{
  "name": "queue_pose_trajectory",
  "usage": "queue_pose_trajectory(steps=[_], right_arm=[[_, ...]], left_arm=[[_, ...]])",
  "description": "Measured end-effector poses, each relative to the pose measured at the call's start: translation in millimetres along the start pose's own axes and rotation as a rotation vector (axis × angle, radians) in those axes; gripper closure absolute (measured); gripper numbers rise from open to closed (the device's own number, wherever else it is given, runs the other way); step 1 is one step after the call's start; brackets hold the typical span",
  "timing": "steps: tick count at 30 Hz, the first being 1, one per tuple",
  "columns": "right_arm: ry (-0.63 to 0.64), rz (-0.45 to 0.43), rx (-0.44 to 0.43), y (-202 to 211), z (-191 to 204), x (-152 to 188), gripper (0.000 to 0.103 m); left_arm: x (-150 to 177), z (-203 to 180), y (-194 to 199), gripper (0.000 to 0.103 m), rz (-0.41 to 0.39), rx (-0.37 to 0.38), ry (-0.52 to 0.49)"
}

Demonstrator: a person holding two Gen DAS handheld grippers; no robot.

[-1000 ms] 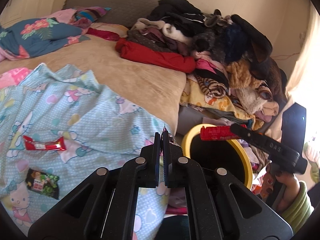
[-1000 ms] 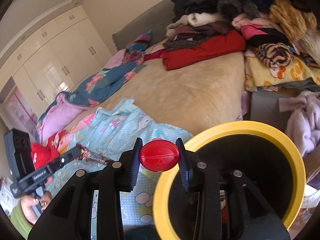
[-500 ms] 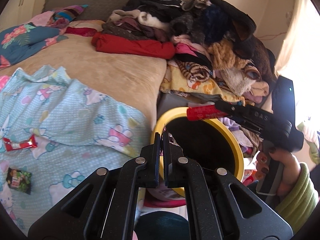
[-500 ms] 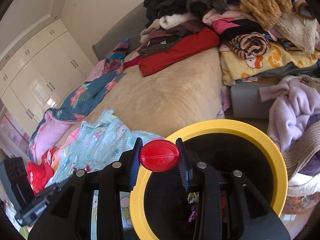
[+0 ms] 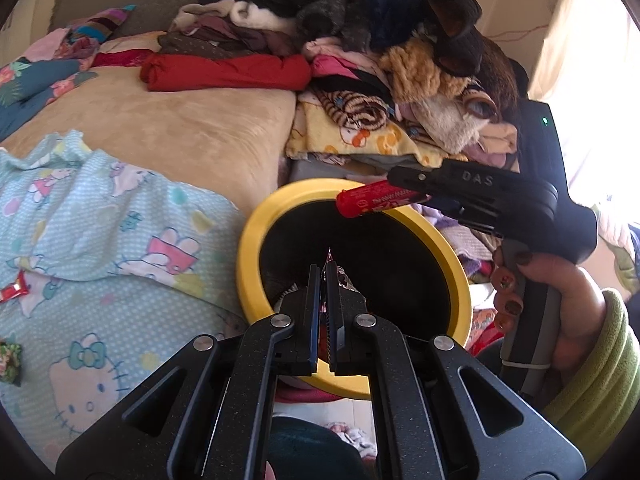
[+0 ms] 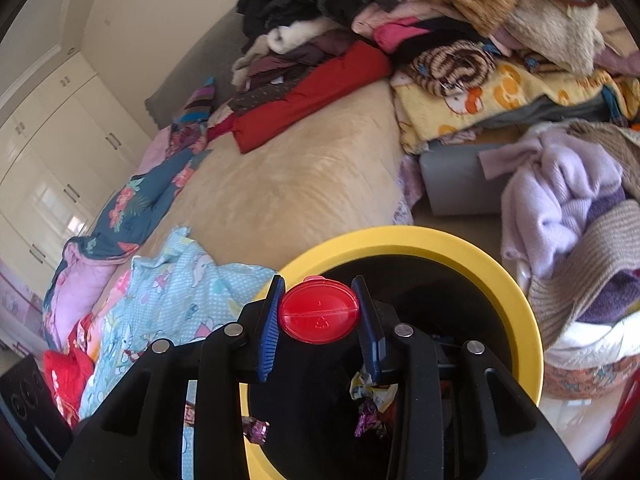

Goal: Collect trash
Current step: 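Open both grippers over the yellow bin to drop the wrapper and tube, then move both grippers back over the red candy wrapper and dark snack wrapper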

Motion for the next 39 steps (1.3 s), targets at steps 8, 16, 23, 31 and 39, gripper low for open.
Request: queue_pose_trajectory(steps=[8,16,23,31,39], right_arm=[[-0.048,0.014,0.015,-4.2,-12.5,1.0,0.07],[-0.096,0.018,0.028,-8.9,-21.3,-0.4,0.048],[-0.06,-0.008,-0.023,-6.7,-2.9,-2.5,0.038],[0.064,-0.051,-0.087,2.0,40.2,-2.7,0.034],[0.209,-0.077,-0.201,12.5,96.2,7.2,0.034]], left_arm=[[13.0,-16.5,-22.1,0.102,0.053,0.026,-0.021],[23.5,-29.4,-44.9,0.1,0.096,0.055,-0.033],[19.5,-1.1,-29.5,0.022,0.039,-0.01,0.027],[9.2,38.2,7.1,0.012,-0.046,-0.099,0.094],[1.7,65.3,43.4,0.012,-0.116,-0.174,0.131]])
Point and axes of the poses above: each gripper's, at about its wrist camera, not at the fingertips, and y roughly against the way its jaws point, z to its left, x to its underside, the point moved 9 cm from there along -y, roughly the way its jaws point, and after that the axes turned 7 degrees about x, right-handed, at the moved point
